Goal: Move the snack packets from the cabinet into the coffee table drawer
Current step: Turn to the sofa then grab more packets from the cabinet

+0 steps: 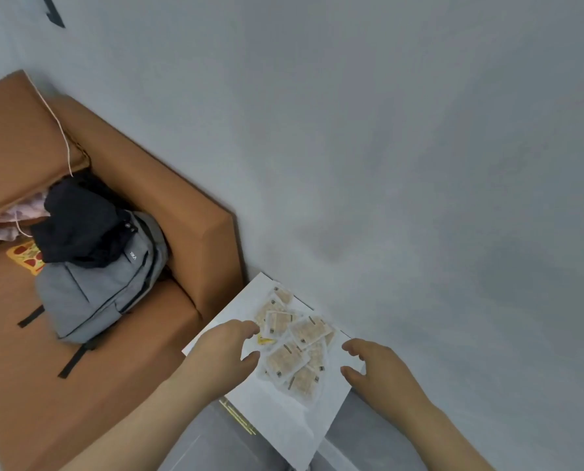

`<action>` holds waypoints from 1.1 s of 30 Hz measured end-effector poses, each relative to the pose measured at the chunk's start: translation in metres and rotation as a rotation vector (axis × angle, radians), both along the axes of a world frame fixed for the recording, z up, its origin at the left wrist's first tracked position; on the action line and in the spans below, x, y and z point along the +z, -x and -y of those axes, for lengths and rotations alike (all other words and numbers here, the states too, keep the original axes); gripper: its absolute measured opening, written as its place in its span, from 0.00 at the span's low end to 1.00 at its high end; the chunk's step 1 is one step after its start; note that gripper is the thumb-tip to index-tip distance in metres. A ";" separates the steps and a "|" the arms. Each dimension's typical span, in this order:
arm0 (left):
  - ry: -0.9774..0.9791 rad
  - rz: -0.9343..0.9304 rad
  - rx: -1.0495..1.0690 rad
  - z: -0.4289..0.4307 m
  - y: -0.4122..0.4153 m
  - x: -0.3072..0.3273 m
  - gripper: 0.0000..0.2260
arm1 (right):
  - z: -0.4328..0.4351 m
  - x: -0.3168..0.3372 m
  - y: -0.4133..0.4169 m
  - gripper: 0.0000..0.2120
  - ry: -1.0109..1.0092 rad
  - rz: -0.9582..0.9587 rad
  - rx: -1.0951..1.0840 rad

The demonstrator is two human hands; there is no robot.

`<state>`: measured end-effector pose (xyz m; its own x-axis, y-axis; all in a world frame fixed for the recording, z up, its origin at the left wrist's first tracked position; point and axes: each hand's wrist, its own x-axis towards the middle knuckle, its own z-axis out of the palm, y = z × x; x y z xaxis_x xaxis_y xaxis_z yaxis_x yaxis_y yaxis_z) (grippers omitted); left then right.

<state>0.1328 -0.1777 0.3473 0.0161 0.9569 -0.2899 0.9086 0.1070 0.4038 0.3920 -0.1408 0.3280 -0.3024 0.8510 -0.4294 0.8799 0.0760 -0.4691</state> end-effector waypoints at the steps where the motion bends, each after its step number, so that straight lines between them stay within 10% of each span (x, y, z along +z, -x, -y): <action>1: 0.013 0.011 0.000 -0.009 0.001 -0.009 0.18 | -0.006 -0.007 0.002 0.20 0.022 0.006 -0.006; 33: 0.170 -0.233 0.031 -0.189 0.052 -0.354 0.31 | -0.122 -0.319 0.057 0.24 0.146 0.288 -0.320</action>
<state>0.0809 0.0113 -0.0068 -0.0981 0.8932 -0.4388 0.9699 0.1845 0.1588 0.3351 -0.0187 0.0091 0.1154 0.8068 -0.5795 0.9444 -0.2699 -0.1877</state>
